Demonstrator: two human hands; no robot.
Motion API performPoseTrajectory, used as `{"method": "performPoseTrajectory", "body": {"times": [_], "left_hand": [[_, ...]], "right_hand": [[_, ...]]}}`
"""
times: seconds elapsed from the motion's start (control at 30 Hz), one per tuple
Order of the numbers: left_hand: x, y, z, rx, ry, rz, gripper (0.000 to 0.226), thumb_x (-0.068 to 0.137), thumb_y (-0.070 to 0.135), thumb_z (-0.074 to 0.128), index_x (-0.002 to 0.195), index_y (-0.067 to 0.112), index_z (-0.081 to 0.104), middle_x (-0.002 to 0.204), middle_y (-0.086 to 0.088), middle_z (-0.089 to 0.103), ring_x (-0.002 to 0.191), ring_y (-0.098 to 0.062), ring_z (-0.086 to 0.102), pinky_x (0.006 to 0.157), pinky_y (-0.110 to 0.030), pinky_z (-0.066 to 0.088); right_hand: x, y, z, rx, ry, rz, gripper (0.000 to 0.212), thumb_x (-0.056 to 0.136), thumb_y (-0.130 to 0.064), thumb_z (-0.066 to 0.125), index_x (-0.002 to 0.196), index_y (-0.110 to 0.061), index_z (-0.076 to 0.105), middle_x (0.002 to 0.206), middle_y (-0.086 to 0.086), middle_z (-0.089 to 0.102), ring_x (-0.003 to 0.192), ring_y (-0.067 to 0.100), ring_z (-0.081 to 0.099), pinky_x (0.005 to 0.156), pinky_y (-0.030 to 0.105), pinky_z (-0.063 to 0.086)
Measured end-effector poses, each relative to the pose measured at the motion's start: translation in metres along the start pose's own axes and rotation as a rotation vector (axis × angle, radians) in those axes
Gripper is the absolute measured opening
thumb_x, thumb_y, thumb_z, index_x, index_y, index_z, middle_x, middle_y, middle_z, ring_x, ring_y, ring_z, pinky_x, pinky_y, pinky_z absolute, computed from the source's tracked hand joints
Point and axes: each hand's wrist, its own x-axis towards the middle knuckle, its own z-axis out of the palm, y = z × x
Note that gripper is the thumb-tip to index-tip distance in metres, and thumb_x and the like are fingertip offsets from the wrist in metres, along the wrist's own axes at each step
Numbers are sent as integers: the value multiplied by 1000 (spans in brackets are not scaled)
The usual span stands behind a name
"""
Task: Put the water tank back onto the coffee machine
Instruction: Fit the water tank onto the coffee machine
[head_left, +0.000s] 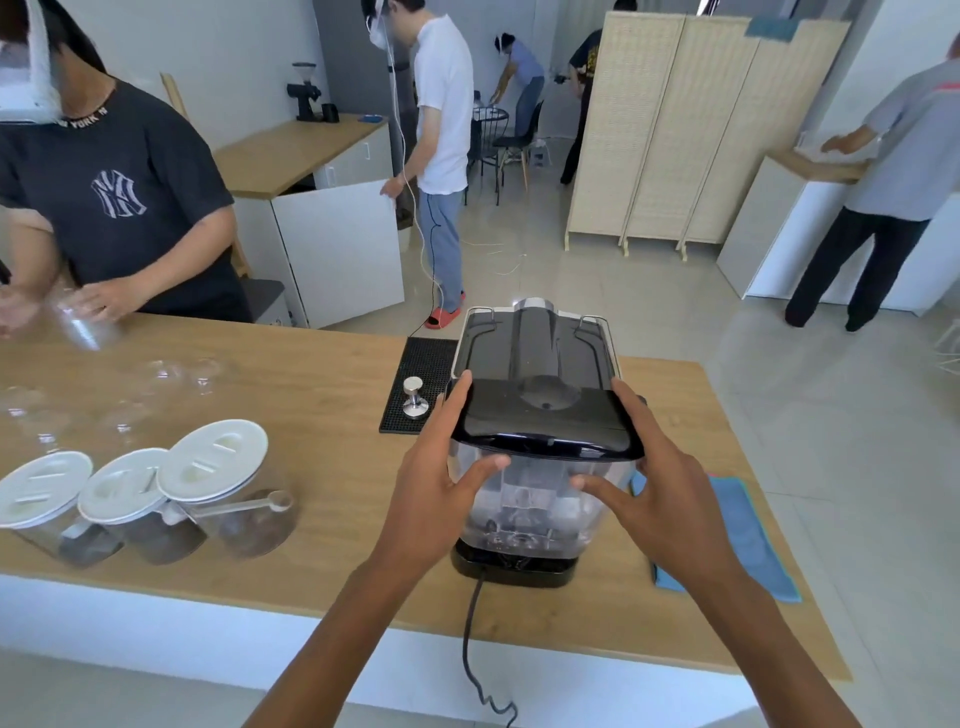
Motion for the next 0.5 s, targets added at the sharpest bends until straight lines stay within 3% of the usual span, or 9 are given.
{"method": "performPoseTrajectory", "body": {"times": [0.13, 0.2, 0.3, 0.37, 0.43, 0.5], "left_hand": [[7, -3, -3, -14, -18, 11, 80, 89, 41, 70, 155, 46, 25, 162, 15, 35, 151, -8, 29, 122, -47, 29], [8, -4, -3, 0, -23, 8, 79, 88, 44, 67, 155, 44, 25, 162, 18, 31, 153, -7, 22, 123, -46, 27], [5, -9, -3, -9, -21, -7, 81, 85, 47, 65, 155, 42, 26, 163, 19, 30, 153, -7, 20, 124, -48, 26], [4, -12, -3, -14, -19, -6, 80, 86, 47, 66, 155, 42, 26, 163, 19, 31, 153, -7, 20, 123, -49, 26], [4, -13, -2, -3, -18, 3, 78, 88, 44, 67, 155, 44, 27, 162, 20, 30, 154, -7, 20, 123, -50, 27], [3, -14, -1, 1, -19, 8, 77, 89, 40, 69, 154, 45, 27, 163, 21, 30, 154, -6, 19, 123, -50, 27]], "right_hand": [[1, -1, 5, -5, 1, 21, 98, 71, -71, 64, 153, -53, 13, 152, -15, 48, 125, 19, 59, 88, 33, 52], [2, -1, 8, -11, -5, 35, 98, 72, -69, 66, 153, -53, 14, 153, -15, 47, 123, 19, 59, 84, 30, 50], [3, -2, 9, -63, -26, 58, 99, 74, -63, 70, 154, -51, 15, 150, -12, 51, 98, 13, 61, 67, 16, 41], [3, -2, 10, -79, -32, 61, 99, 73, -63, 70, 154, -50, 16, 151, -14, 50, 90, 8, 57, 64, 12, 39], [2, 1, 11, -70, -27, 57, 98, 71, -66, 67, 154, -50, 17, 154, -16, 44, 106, 13, 62, 70, 19, 45], [2, 4, 13, -34, -29, 59, 97, 71, -66, 65, 154, -50, 18, 158, -17, 38, 131, 14, 52, 85, 27, 49]]}}
